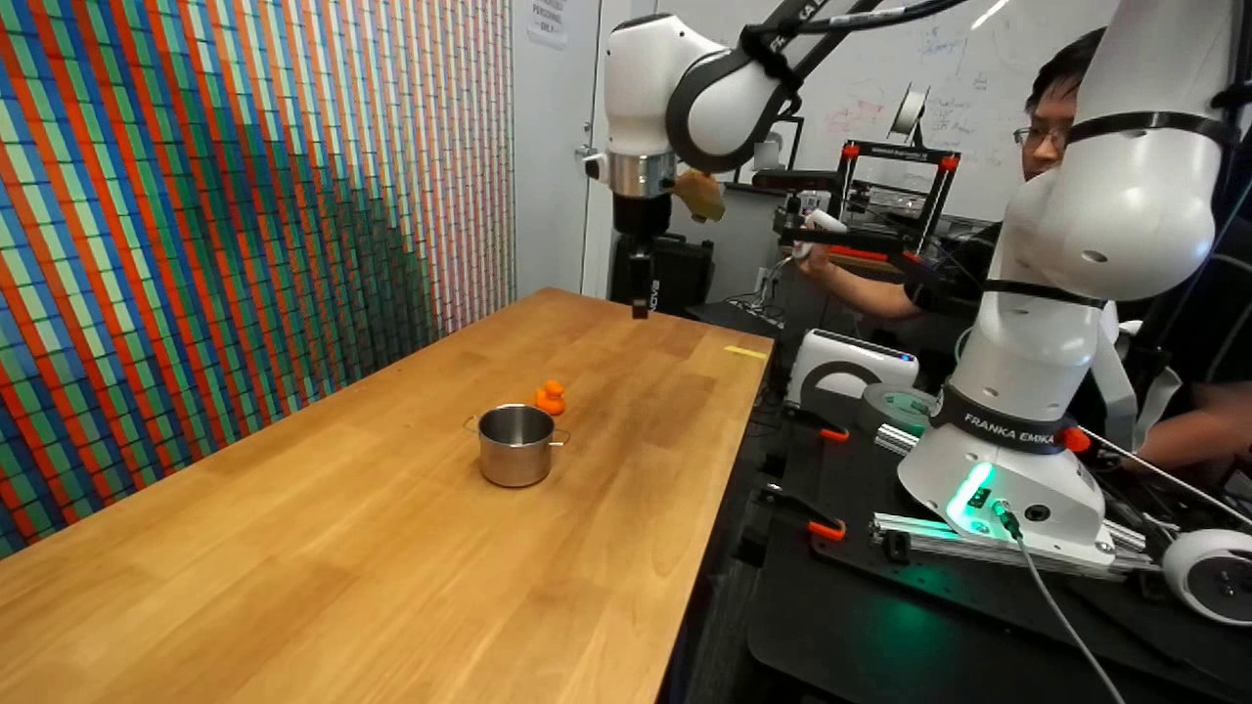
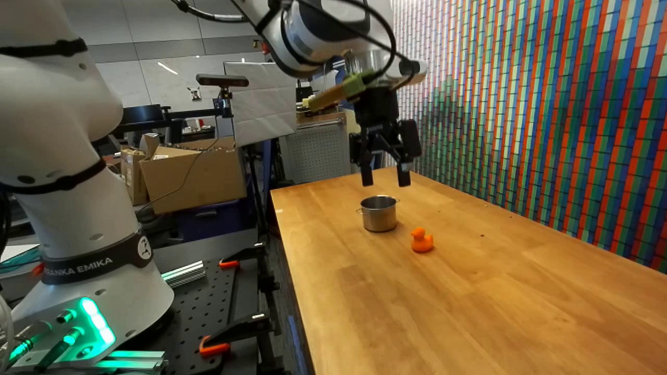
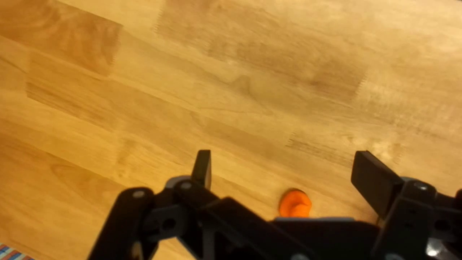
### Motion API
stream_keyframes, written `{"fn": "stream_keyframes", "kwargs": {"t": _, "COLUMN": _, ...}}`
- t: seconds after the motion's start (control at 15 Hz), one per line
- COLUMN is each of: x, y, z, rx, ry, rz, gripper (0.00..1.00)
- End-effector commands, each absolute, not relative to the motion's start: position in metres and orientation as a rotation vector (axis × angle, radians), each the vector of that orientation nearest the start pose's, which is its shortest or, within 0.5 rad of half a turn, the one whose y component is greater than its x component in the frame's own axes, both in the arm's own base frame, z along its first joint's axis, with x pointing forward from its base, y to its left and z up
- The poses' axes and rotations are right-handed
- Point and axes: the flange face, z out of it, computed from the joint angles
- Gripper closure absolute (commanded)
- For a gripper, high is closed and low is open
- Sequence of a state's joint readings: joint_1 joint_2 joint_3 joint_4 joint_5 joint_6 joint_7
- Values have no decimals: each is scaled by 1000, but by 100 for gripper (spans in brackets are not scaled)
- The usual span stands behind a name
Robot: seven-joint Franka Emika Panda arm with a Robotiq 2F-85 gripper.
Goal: Put the orange rubber duck in the pot
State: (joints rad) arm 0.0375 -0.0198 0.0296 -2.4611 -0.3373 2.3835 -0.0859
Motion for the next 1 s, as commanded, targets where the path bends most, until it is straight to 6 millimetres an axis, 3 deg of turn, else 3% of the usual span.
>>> {"fn": "stream_keyframes", "kwargs": {"t": 0.0, "x": 502, "y": 53, "z": 233, "rx": -3308, "ry": -617, "rz": 15, "gripper": 0}}
{"fn": "stream_keyframes", "kwargs": {"t": 0.13, "x": 521, "y": 61, "z": 204, "rx": -3304, "ry": -579, "rz": 1, "gripper": 0}}
{"fn": "stream_keyframes", "kwargs": {"t": 0.4, "x": 558, "y": 71, "z": 168, "rx": -3274, "ry": -508, "rz": -20, "gripper": 0}}
{"fn": "stream_keyframes", "kwargs": {"t": 0.73, "x": 584, "y": 77, "z": 145, "rx": -3232, "ry": -404, "rz": -17, "gripper": 0}}
{"fn": "stream_keyframes", "kwargs": {"t": 0.8, "x": 588, "y": 77, "z": 142, "rx": -3230, "ry": -395, "rz": -18, "gripper": 25}}
{"fn": "stream_keyframes", "kwargs": {"t": 0.93, "x": 591, "y": 79, "z": 138, "rx": -3211, "ry": -357, "rz": 8, "gripper": 32}}
